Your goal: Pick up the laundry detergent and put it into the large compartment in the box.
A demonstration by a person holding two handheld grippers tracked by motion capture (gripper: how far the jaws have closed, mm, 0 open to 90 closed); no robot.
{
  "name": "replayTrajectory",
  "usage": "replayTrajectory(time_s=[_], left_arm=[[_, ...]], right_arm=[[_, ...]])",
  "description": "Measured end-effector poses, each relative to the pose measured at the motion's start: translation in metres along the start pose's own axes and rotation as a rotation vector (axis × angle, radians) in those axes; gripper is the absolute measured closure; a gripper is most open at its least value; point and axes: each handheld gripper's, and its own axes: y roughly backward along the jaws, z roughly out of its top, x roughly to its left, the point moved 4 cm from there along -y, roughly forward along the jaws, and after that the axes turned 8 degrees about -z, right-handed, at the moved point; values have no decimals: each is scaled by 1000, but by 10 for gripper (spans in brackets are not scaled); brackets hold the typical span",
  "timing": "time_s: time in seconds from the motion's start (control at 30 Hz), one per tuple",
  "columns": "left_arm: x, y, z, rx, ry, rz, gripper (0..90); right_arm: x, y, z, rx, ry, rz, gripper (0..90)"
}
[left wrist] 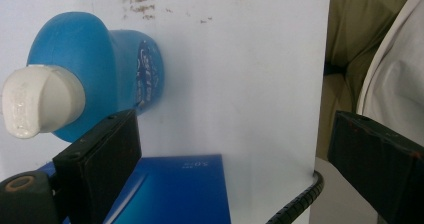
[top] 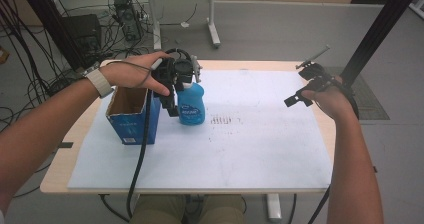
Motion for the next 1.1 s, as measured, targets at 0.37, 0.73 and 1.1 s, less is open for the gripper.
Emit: replayTrajectory(time_s=[0.37, 0.73, 1.1], left_arm=[[0, 6, -5, -13, 4, -1, 62], [1, 6, -4, -13, -1, -10, 64], [0, 18, -9, -42, -9, 10, 64]], right_arm=[[1, 0, 1, 0, 2, 1, 92], [0, 2, 4, -5, 4, -4, 92], [-3, 0, 1, 3, -7, -2, 93]])
